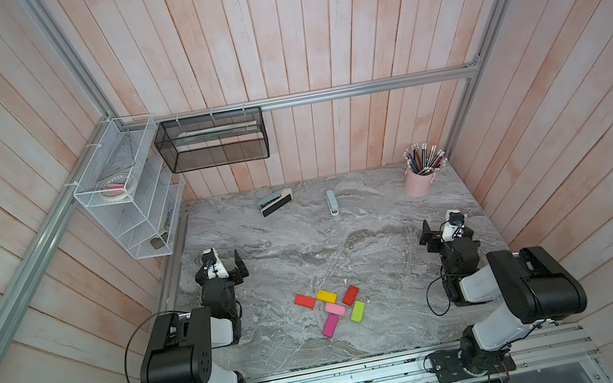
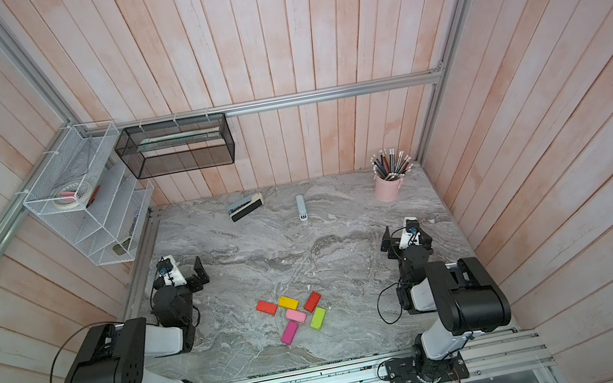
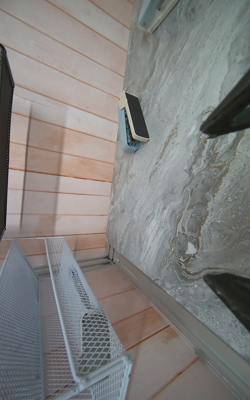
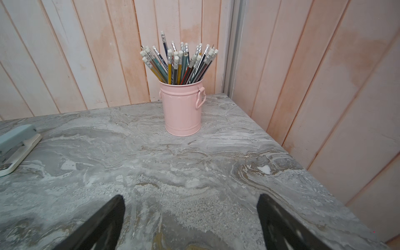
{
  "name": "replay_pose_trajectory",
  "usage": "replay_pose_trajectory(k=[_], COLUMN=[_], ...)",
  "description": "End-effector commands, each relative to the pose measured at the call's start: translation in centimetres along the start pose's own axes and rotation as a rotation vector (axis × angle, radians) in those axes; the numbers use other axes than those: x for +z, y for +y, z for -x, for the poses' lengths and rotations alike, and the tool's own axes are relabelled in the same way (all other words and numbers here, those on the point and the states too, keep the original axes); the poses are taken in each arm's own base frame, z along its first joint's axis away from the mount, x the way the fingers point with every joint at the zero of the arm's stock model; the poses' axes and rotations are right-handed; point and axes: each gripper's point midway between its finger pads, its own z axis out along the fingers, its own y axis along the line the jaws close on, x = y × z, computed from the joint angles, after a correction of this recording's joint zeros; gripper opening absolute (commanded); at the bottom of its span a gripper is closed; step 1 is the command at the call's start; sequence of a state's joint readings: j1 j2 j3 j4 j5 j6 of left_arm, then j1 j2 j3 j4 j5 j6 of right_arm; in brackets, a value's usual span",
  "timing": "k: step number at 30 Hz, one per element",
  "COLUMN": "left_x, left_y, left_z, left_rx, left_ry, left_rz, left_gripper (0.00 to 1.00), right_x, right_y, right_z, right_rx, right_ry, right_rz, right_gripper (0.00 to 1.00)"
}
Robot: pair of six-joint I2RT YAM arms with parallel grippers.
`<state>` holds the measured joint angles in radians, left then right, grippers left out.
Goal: Assemble the number 6 with building blocks
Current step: Pick up the building block from the center of the board.
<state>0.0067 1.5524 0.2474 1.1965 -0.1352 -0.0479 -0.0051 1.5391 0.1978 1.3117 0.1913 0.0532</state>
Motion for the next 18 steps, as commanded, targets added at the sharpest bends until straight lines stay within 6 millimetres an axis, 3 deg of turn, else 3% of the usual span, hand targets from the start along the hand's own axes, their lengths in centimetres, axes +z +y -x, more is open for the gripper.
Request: replay_pose_trajectory(k=[1, 3, 5, 8, 13, 15, 18], left_x=[0.3, 0.2, -0.4, -1.6, -3.8, -4.8, -6.4], left_y=[-1.5, -3.8, -6.0, -8.4, -12.8, -14.7, -17.4], left_z=[1.7, 3.7, 6.1, 9.2, 11.2, 11.6, 12.7], left_rx=[0.066, 0.141, 0.088, -0.021, -0.153, -0.144, -0.203], left_ry=[0.004, 0.022, 0.056, 0.162, 0.431, 0.543, 0.637], left_rz=[-0.026, -0.055, -0.112, -0.194, -0.344, -0.364, -0.453], left_gripper=[1.00, 1.00, 1.00, 1.00, 1.00, 1.00, 1.00], right_x=[0.0, -0.2, -0.5, -0.2, -1.5, -1.3, -2.1], right_y=[0.5, 2.2, 3.0, 5.2, 14.7, 18.6, 26.1], right_z=[2.6, 4.4, 6.9, 8.3, 8.7, 10.2, 14.3], right_rx=[-0.037, -0.102, -0.068, 0.049, -0.187, -0.196, -0.216], right_ry=[-0.035, -0.032, 0.000, 0.213, 0.482, 0.580, 0.626], right_rz=[-0.028, -0.015, -0.026, 0.040, 0.243, 0.297, 0.445], right_gripper=[0.98, 0.98, 0.98, 0.98, 0.98, 0.98, 0.98])
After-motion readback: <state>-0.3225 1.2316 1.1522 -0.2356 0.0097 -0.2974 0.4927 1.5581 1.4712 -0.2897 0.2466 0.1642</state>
